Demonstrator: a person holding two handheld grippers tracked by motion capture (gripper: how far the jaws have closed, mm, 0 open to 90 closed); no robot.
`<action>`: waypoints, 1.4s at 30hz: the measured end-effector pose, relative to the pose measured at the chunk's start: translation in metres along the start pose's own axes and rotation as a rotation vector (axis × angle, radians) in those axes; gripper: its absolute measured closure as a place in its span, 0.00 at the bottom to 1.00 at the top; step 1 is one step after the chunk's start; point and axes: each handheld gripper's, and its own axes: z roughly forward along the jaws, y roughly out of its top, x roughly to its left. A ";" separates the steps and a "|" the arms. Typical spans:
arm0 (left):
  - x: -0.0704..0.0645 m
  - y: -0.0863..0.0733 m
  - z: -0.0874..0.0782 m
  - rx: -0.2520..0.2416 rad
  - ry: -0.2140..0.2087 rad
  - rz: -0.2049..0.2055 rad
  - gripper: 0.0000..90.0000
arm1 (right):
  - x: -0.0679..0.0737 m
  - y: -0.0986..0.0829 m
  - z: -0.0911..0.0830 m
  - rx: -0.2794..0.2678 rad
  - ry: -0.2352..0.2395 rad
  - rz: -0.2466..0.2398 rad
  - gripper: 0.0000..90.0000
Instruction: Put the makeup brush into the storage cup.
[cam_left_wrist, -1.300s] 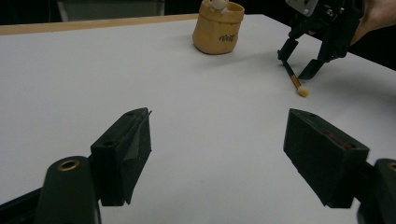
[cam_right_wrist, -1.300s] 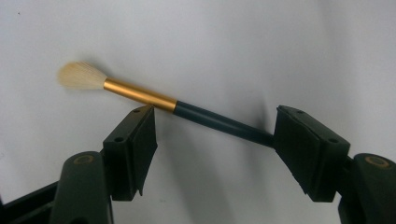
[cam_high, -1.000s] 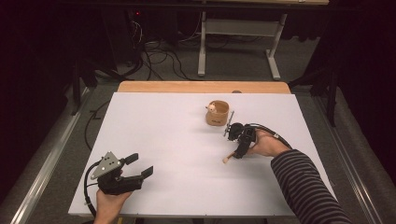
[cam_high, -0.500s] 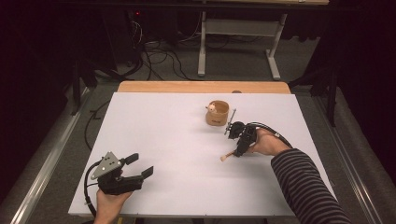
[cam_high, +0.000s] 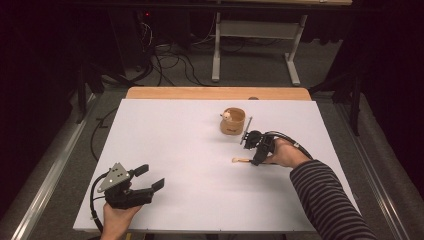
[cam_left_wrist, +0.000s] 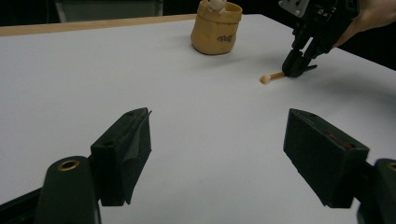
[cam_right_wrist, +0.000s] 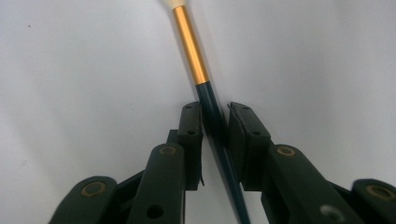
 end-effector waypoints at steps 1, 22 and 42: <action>0.000 0.000 0.000 0.000 0.000 0.000 0.27 | 0.000 0.000 0.000 0.001 0.001 0.000 0.88; 0.000 0.000 0.000 0.000 0.001 0.000 0.27 | 0.002 -0.004 -0.002 -0.004 -0.026 -0.002 0.95; 0.000 0.000 0.001 0.004 -0.001 -0.001 0.27 | 0.010 -0.022 -0.019 -0.097 -0.043 0.043 0.95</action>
